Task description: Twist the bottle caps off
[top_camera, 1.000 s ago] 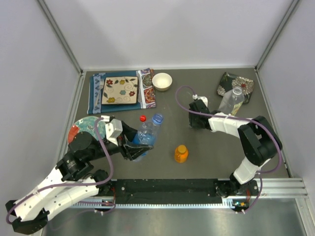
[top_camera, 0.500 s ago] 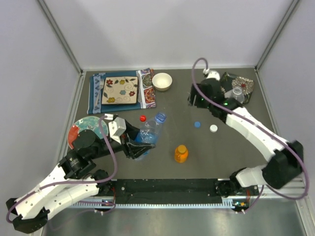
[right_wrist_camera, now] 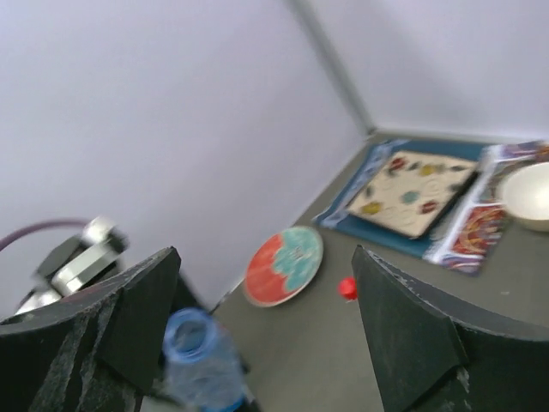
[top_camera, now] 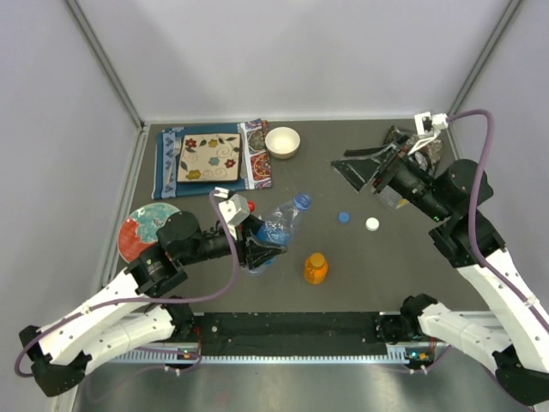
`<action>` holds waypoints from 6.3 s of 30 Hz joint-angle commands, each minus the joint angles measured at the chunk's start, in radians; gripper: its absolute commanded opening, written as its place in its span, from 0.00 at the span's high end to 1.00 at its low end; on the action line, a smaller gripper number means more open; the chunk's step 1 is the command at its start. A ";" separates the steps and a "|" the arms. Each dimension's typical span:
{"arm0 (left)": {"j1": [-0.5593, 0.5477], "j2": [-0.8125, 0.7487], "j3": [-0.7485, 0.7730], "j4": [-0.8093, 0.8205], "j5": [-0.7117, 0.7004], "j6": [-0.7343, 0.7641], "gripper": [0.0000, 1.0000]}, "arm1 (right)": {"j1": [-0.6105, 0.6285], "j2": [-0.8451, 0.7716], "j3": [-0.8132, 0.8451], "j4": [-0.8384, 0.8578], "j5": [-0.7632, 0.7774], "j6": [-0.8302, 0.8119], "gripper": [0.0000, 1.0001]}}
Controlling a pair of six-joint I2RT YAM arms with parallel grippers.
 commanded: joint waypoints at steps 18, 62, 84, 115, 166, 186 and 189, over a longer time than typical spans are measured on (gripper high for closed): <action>0.002 0.105 0.088 0.097 0.052 -0.040 0.52 | 0.255 0.068 0.051 -0.151 -0.194 -0.149 0.21; 0.000 -0.231 0.053 -0.124 -0.393 0.087 0.02 | 0.061 0.381 0.249 -0.318 0.843 -0.353 1.00; 0.000 -0.287 -0.016 -0.135 -0.374 0.039 0.02 | -0.073 0.740 0.154 -0.099 0.886 -0.362 0.89; 0.002 -0.207 0.000 -0.095 -0.337 0.044 0.02 | -0.073 0.736 0.172 -0.140 0.807 -0.368 0.41; 0.002 -0.096 -0.070 -0.133 -0.687 -0.125 0.03 | 0.567 0.280 -0.414 -0.238 0.469 -0.160 0.24; 0.000 -0.098 -0.055 -0.084 -0.537 -0.074 0.02 | 0.564 0.107 -0.209 -0.370 0.607 -0.195 0.70; 0.002 -0.083 -0.035 -0.038 -0.370 -0.062 0.01 | 0.486 0.093 -0.130 -0.370 0.566 -0.210 0.72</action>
